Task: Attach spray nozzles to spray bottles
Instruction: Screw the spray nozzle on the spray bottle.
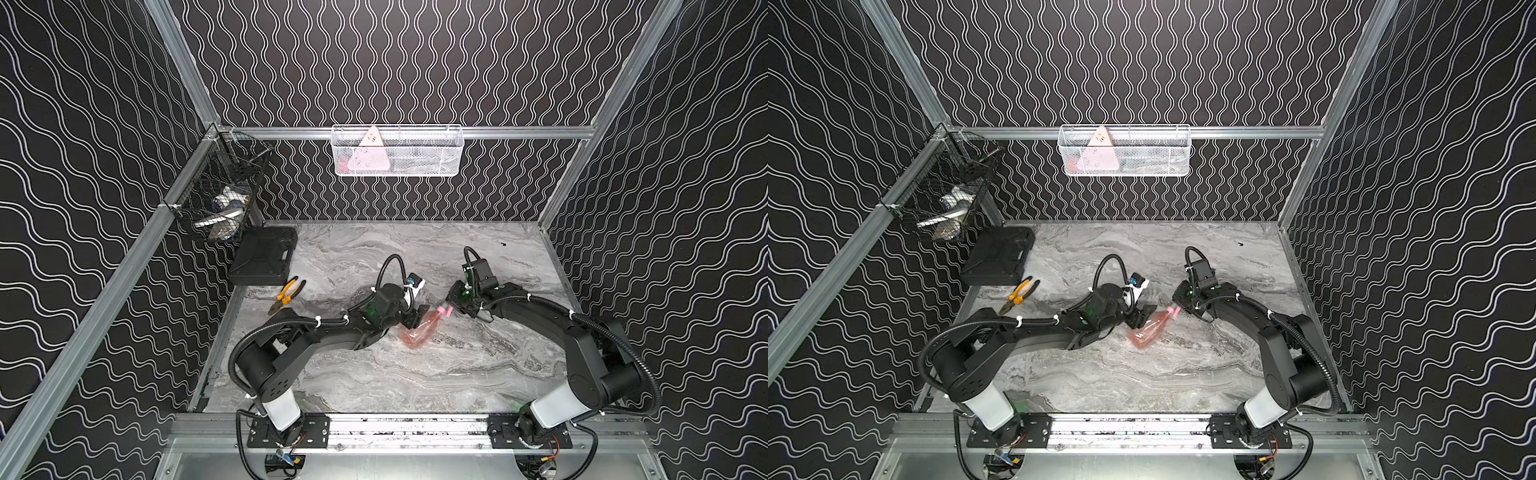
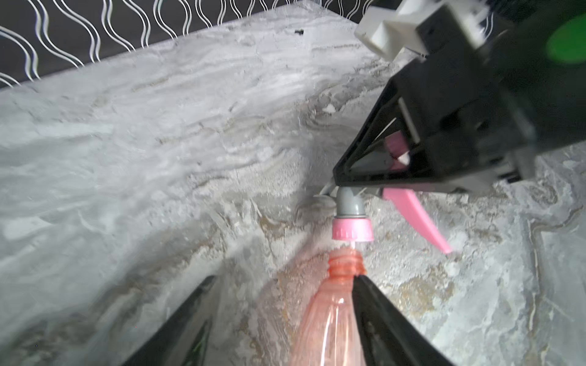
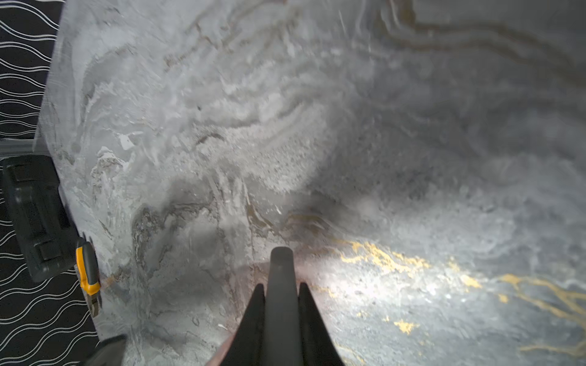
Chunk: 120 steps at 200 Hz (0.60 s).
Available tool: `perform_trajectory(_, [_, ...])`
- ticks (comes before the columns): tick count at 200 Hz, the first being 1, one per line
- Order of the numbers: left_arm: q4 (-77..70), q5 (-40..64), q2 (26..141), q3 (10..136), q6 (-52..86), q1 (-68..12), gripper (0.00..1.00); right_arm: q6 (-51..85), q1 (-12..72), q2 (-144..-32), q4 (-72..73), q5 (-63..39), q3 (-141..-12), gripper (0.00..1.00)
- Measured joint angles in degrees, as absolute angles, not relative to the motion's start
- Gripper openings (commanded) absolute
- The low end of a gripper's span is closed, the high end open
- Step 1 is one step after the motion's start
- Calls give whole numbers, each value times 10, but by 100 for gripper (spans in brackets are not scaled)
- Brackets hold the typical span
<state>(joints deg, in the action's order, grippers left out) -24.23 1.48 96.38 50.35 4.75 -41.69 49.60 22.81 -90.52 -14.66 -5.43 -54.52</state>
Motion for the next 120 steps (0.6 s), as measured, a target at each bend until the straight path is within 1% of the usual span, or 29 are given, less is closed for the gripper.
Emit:
perform_trajectory(18, [-142, 12, 956, 587, 34, -417, 96, 479, 227, -909, -152, -51, -554, 18])
perform_trajectory(27, [-74, 11, 956, 641, 26, -416, 99, 470, 224, -911, -154, -52, -554, 18])
perform_trajectory(47, [77, 27, 974, 770, 11, -401, 99, 467, 218, -917, -149, -66, -545, 18])
perform_trajectory(60, [161, 39, 986, 825, 10, -384, 99, 459, 213, -922, -143, -71, -541, 18])
perform_trajectory(90, [334, 70, 985, 863, 10, -371, 99, 460, 205, -926, -115, -98, -520, 17])
perform_trajectory(111, [426, 84, 987, 874, -9, -371, 96, 466, 202, -926, -100, -112, -505, 17])
perform_trajectory(115, [441, 84, 990, 878, -12, -371, 98, 468, 202, -926, -98, -113, -504, 17])
perform_trajectory(120, [460, 87, 997, 886, -14, -371, 99, 470, 202, -927, -95, -115, -504, 17])
